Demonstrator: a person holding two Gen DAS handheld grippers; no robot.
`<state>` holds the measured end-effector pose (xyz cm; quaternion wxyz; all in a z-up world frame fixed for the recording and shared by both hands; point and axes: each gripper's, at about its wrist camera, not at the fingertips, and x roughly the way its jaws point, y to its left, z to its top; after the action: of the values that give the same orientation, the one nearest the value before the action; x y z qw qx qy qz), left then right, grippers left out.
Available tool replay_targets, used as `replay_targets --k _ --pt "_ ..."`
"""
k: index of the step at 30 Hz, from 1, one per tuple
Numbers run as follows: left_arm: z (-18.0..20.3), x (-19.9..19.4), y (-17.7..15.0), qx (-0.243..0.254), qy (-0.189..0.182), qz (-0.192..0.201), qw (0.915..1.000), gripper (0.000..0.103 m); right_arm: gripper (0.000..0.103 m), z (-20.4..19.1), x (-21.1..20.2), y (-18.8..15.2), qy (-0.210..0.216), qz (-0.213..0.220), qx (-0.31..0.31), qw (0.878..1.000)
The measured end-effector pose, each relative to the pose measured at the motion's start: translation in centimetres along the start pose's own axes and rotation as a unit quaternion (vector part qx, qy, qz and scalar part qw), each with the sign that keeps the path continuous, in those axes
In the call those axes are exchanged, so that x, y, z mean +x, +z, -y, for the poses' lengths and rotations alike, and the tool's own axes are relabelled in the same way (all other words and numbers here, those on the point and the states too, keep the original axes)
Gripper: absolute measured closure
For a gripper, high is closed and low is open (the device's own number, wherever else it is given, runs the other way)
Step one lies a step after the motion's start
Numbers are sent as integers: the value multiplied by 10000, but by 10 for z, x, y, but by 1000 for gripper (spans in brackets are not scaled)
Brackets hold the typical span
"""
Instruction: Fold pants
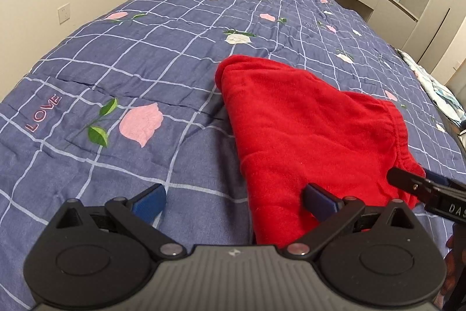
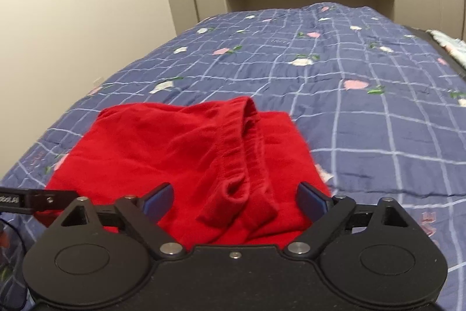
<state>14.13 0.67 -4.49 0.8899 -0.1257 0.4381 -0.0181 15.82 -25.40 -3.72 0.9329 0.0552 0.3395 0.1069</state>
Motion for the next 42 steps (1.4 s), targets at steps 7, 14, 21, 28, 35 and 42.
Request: replay_targets --k 7,14,21,28,35,42 --pt "1 0 -1 55 15 55 10000 0 16 5 -6 -15 240 227 568 9978" --pt "-2 -1 -1 -27 7 39 10000 1 38 10 -5 -14 -8 315 879 9956" --pt "-3 -5 3 -277 -68 9 9996 0 69 9 -4 -13 -278 311 802 9959" --pt "4 -9 15 -347 -232 131 9990 0 84 -5 -21 1 -500 644 -178 9965" --pt "16 -7 10 -74 -260 108 9996 1 83 12 -27 -5 -1065 631 -249 9920" --pt "11 2 6 110 -216 -12 9997 0 72 10 -12 -19 -1226 387 -242 9914"
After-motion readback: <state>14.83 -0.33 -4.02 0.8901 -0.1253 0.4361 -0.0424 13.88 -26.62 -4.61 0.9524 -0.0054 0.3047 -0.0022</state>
